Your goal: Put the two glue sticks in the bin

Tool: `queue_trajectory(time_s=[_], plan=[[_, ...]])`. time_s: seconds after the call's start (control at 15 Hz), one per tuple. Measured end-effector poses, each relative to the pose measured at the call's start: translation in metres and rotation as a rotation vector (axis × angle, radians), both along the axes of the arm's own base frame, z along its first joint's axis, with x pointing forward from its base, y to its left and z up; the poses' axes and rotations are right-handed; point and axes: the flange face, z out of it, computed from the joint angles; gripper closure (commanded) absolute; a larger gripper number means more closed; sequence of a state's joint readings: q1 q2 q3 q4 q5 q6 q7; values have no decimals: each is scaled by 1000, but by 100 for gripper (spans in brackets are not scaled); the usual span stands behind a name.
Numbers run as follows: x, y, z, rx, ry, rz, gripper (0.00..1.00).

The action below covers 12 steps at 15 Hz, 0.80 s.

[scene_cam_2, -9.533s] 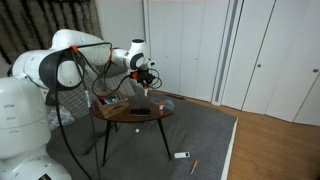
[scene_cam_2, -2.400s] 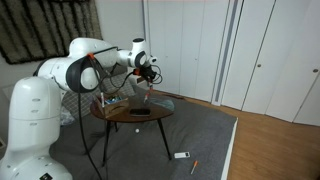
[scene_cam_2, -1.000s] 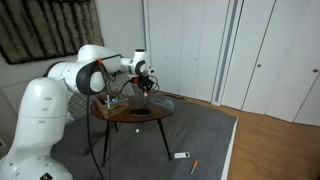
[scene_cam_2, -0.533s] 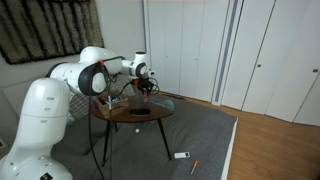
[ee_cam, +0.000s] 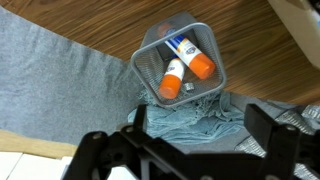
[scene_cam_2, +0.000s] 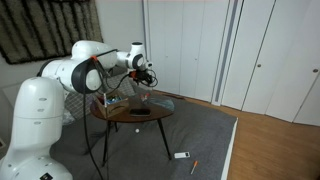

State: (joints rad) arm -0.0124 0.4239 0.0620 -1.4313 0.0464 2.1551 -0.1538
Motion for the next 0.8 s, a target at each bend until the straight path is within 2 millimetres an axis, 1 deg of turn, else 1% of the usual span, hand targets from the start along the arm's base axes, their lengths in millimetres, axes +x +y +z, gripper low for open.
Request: queue_trajectory(time_s=[0.2,0.47,0.6,0.8], plan=[[-17,-2,32,6,26,-1,0],[-47,-9,69,0,102,-3,0],[-66,-13,86,-6,143,-6,0],[-102,-16,108,-14,252,9,0]])
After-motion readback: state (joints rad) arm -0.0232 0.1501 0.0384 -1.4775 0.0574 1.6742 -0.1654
